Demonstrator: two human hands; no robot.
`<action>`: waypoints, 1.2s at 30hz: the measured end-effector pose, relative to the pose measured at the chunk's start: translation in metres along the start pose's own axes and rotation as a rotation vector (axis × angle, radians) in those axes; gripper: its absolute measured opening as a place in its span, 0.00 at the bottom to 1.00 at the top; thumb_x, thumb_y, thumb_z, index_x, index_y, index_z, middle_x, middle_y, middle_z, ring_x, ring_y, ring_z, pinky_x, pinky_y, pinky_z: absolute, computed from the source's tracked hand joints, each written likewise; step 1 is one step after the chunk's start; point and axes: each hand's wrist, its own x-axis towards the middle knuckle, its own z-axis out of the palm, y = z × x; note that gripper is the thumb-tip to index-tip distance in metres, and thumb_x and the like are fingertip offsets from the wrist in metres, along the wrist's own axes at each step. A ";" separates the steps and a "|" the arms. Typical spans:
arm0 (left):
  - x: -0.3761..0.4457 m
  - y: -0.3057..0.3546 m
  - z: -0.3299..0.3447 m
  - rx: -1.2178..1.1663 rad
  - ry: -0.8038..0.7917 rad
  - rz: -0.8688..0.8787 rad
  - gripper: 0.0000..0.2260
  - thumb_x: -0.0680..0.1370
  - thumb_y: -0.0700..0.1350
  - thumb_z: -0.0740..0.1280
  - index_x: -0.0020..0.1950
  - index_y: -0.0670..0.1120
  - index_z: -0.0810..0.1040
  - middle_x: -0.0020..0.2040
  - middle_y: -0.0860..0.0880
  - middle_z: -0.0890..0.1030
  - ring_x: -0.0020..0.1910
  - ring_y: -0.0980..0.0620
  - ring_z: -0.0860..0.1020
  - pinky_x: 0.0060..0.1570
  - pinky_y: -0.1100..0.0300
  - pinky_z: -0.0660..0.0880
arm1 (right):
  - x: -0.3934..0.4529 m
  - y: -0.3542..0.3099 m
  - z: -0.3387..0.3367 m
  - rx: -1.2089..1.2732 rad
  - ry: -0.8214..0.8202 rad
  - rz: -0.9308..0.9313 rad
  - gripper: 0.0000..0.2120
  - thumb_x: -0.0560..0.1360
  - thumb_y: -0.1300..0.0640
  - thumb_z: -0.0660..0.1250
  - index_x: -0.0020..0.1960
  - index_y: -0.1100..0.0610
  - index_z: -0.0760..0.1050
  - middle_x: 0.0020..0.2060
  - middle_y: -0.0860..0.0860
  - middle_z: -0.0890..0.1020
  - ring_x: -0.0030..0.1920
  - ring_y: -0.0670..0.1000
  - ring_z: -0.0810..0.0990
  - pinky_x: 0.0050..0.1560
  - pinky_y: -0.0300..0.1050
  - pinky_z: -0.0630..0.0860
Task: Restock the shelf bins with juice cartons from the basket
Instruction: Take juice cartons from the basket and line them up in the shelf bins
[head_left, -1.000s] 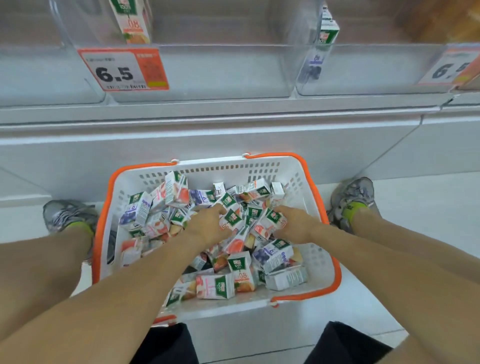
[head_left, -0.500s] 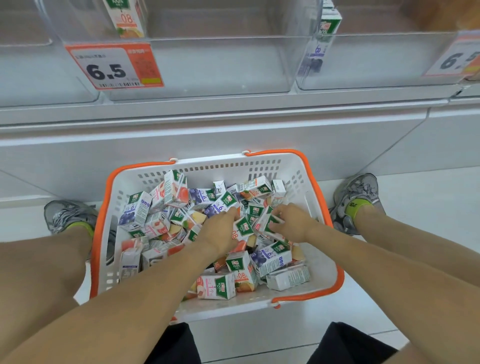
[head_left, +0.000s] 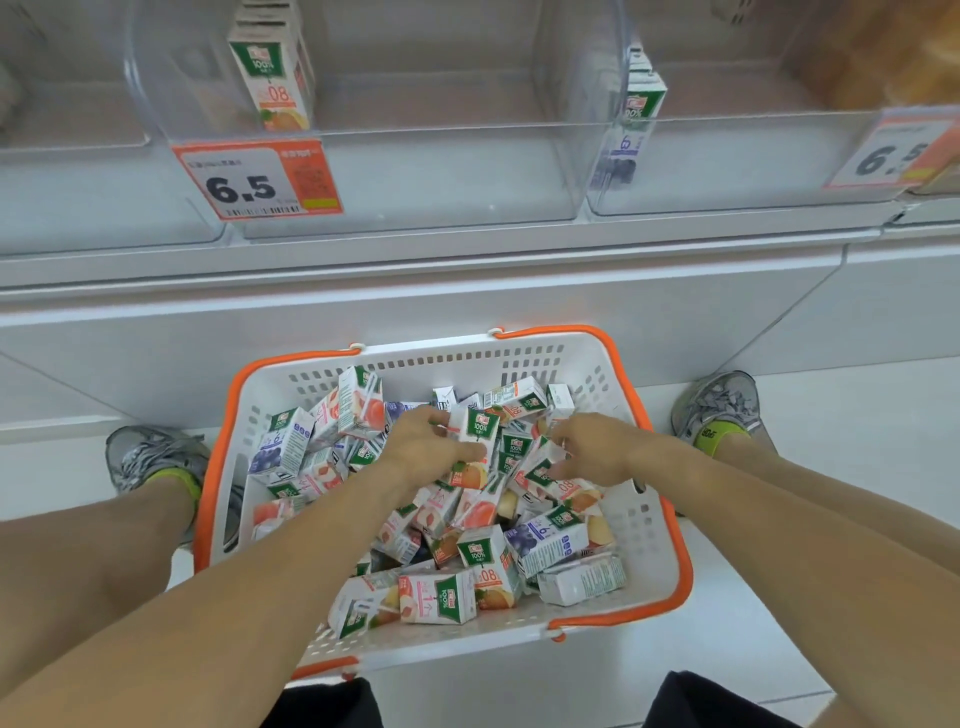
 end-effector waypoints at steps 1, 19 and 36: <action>-0.002 0.008 -0.004 -0.054 -0.004 -0.011 0.26 0.66 0.38 0.81 0.60 0.41 0.74 0.52 0.42 0.83 0.45 0.45 0.84 0.44 0.52 0.81 | -0.004 -0.001 -0.011 0.038 0.025 -0.011 0.13 0.79 0.44 0.66 0.51 0.54 0.70 0.46 0.50 0.74 0.48 0.54 0.75 0.48 0.47 0.71; -0.091 0.124 -0.112 -0.190 -0.089 0.227 0.13 0.77 0.42 0.69 0.59 0.37 0.80 0.53 0.38 0.84 0.52 0.38 0.80 0.59 0.41 0.74 | -0.091 -0.102 -0.141 0.984 0.212 -0.370 0.18 0.79 0.50 0.62 0.59 0.65 0.70 0.51 0.61 0.84 0.50 0.55 0.82 0.54 0.52 0.81; -0.112 0.127 -0.133 -0.265 -0.209 0.336 0.20 0.72 0.63 0.65 0.55 0.54 0.84 0.52 0.44 0.86 0.48 0.46 0.83 0.52 0.50 0.75 | -0.090 -0.153 -0.145 1.174 0.211 -0.531 0.22 0.75 0.50 0.67 0.58 0.68 0.76 0.50 0.61 0.84 0.48 0.55 0.84 0.45 0.46 0.82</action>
